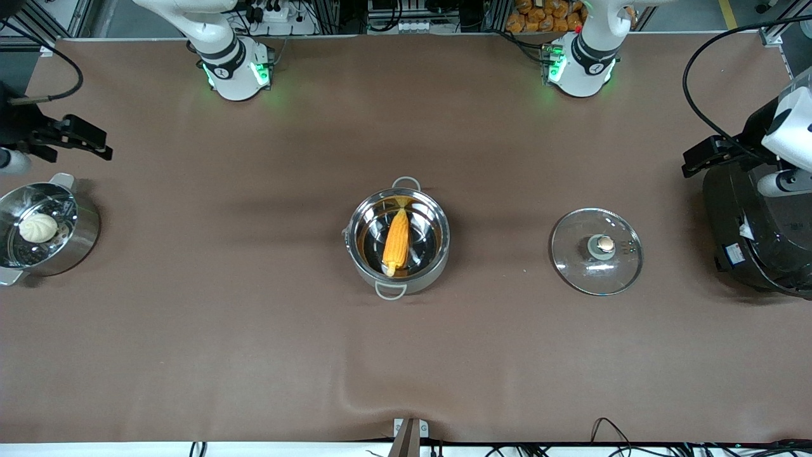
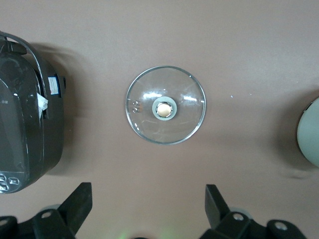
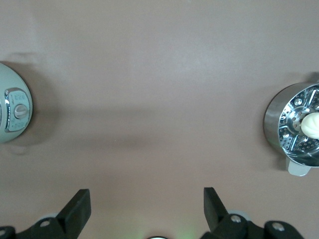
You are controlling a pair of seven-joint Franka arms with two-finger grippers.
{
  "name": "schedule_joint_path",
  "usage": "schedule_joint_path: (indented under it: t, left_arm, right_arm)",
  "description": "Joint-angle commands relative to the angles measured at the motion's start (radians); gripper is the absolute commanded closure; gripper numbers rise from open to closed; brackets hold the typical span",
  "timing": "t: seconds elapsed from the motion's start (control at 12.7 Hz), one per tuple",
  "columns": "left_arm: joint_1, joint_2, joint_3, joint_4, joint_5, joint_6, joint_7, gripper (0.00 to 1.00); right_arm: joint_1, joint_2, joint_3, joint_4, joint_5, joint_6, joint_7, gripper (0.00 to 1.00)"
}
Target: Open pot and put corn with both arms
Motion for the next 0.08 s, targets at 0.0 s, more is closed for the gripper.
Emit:
schedule_joint_path:
  t: [0.0]
  left_arm:
    - [0.003, -0.004, 0.004, 0.015, -0.021, -0.021, 0.030, 0.00]
  right_arm:
    - [-0.004, -0.009, 0.004, 0.020, -0.013, -0.010, 0.008, 0.00]
